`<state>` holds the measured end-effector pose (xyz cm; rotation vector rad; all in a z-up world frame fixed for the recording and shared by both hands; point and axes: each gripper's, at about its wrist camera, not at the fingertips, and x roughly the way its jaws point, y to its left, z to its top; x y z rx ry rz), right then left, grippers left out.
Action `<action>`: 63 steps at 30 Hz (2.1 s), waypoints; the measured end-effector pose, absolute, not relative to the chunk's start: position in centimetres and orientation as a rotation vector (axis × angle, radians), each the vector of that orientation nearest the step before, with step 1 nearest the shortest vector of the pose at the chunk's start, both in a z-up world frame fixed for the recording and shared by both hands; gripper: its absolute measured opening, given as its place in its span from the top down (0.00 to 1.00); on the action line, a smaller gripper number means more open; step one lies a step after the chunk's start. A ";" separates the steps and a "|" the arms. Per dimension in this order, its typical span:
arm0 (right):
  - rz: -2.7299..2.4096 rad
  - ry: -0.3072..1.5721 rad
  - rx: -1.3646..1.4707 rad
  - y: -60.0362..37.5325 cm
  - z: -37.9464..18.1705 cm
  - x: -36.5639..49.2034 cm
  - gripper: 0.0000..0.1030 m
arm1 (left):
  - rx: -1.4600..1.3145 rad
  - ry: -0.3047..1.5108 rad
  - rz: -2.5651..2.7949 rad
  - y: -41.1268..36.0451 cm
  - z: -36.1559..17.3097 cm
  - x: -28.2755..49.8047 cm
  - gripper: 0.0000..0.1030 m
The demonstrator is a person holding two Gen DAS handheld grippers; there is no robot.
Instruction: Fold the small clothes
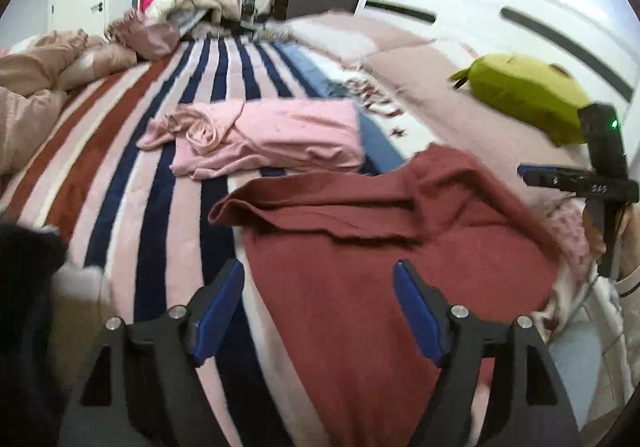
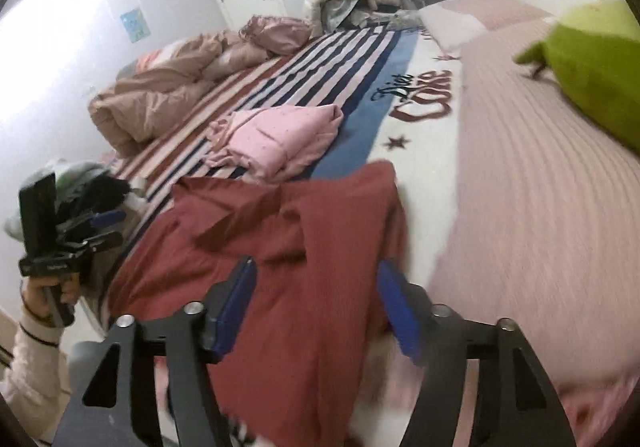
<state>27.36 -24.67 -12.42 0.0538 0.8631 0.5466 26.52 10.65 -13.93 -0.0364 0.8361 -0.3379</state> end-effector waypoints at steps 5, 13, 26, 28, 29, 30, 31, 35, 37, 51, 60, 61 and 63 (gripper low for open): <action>0.511 0.993 -0.092 -20.6 -16.3 33.9 0.33 | -0.074 0.939 -0.344 11.5 -17.4 31.1 0.29; 0.360 0.926 -0.041 -22.6 -17.6 37.4 0.97 | -0.140 0.887 -0.254 12.3 -17.8 33.5 0.29; 0.217 0.892 -0.151 -25.4 -15.6 36.5 0.69 | -0.153 0.880 0.096 16.6 -19.2 35.1 0.31; 0.161 0.876 -0.218 -25.6 -15.4 36.1 0.69 | -0.230 0.874 0.044 17.0 -18.9 34.6 0.32; 0.159 0.868 -0.227 -25.8 -15.1 35.6 0.69 | -0.254 0.865 0.006 16.9 -18.6 34.1 0.32; 0.177 0.863 -0.206 -26.2 -14.7 35.0 0.70 | -0.262 0.854 -0.040 16.4 -18.0 33.2 0.32; 0.200 0.855 -0.174 -26.5 -14.2 34.2 0.69 | -0.258 0.849 -0.065 15.9 -17.6 32.5 0.31; 0.375 0.838 -0.043 -26.7 -12.8 29.9 0.69 | -0.284 0.857 -0.212 13.8 -16.3 29.1 0.26; 0.459 0.834 -0.015 -26.0 -12.6 27.4 0.69 | -0.268 0.882 -0.269 12.2 -16.3 26.6 0.26; 0.739 0.829 0.007 -16.6 -17.4 15.9 0.94 | -0.588 0.886 -0.333 11.4 -20.1 12.3 0.22; 0.648 0.948 0.002 -16.6 -20.8 16.6 0.97 | -0.708 0.750 -0.341 8.9 -20.9 16.8 0.22; 0.655 0.937 0.015 -16.7 -20.4 16.5 0.97 | -0.712 0.735 -0.327 8.8 -20.9 17.4 0.29; 0.662 0.900 0.030 -16.8 -19.4 16.3 0.97 | -0.732 0.719 -0.292 8.9 -21.1 18.7 0.49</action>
